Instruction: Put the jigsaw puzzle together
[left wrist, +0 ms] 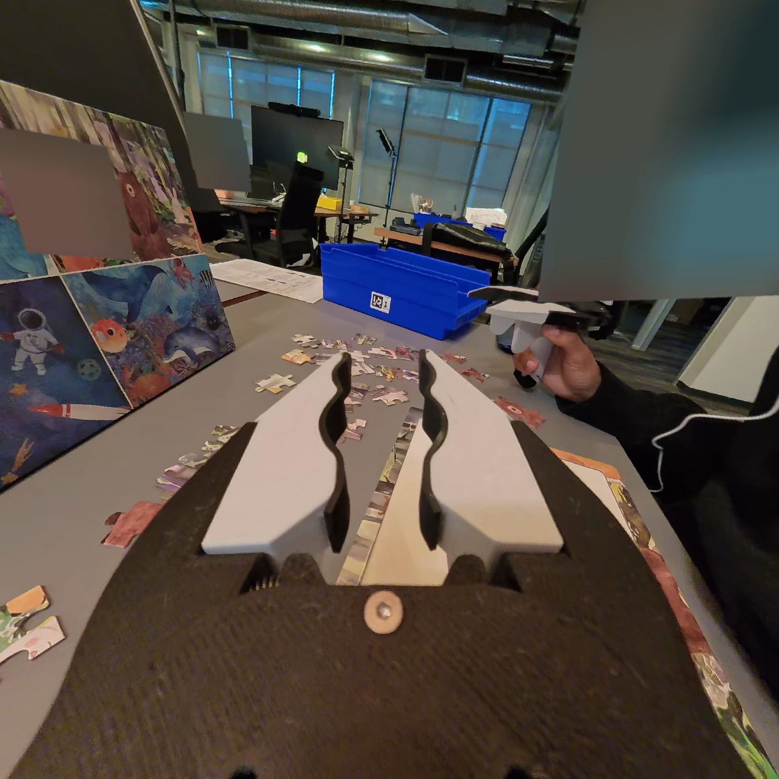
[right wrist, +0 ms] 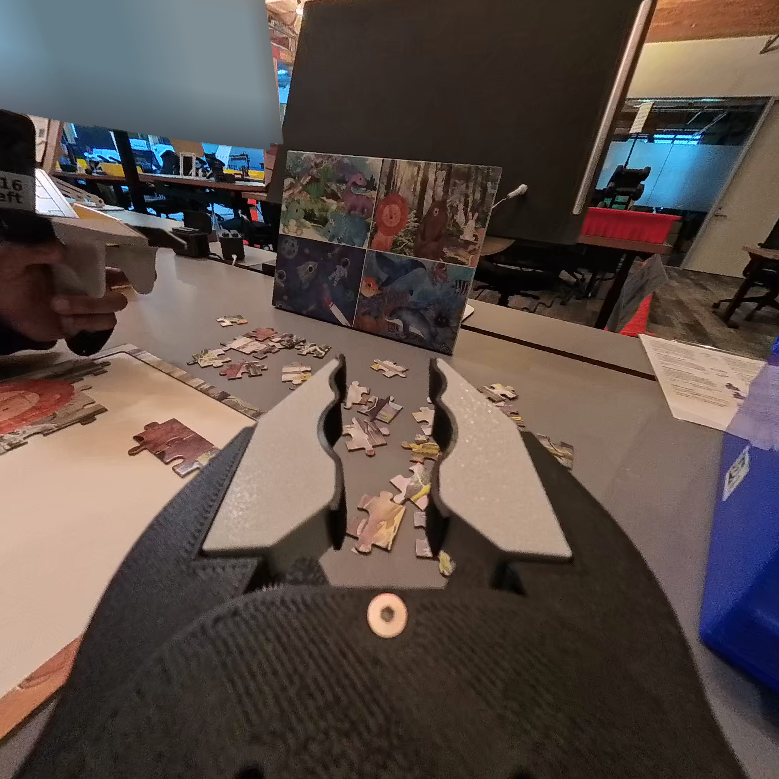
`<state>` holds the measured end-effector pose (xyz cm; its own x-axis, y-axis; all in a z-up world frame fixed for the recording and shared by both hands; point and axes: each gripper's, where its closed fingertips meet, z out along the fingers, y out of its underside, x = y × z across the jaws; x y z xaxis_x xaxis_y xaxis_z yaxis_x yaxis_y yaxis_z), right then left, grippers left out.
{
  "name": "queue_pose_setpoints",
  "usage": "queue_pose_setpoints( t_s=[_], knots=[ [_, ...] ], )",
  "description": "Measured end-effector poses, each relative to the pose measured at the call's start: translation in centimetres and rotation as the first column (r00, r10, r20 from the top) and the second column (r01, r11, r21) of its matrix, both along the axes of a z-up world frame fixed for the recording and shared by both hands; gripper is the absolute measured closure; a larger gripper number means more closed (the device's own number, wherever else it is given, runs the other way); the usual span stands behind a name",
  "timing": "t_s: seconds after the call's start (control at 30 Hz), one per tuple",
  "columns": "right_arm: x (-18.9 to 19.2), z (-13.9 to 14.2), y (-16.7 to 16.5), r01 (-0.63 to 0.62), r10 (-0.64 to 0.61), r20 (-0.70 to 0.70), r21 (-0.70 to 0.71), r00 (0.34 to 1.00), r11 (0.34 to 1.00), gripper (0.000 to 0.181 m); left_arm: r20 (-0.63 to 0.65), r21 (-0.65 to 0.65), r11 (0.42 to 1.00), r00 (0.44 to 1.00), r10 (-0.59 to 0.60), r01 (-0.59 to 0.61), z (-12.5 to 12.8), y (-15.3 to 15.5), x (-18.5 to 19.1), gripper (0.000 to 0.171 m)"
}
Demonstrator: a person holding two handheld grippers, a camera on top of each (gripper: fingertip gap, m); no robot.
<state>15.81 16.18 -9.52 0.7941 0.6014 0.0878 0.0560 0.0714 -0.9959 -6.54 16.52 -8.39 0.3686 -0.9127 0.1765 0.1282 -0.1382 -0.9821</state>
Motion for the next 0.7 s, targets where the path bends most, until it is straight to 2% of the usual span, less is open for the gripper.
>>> queue_pose_setpoints(
  t_s=[0.13, 0.5, 0.7],
  knots=[
    [0.4, -0.2, 0.4, 0.042, -0.042, 0.027, 0.003, 0.999, 0.999, 0.145, -0.008, 0.011, 1.0, 1.0, -0.009, 0.009, 0.0, -0.3, 0.1, 0.141],
    [1.9, 1.1, 0.0, 0.057, -0.055, -0.085, 0.024, 0.995, 0.998, 0.147, 0.01, -0.008, 1.0, 1.0, 0.0, 0.0, -0.1, 0.0, -0.2, 0.141],
    [2.6, 2.4, -0.6, 0.058, -0.048, -0.143, 0.07, 0.989, 0.996, 0.149, -0.006, 0.063, 0.997, 0.999, 0.041, -0.041, 0.4, -0.1, -0.3, 0.148]
  ],
)
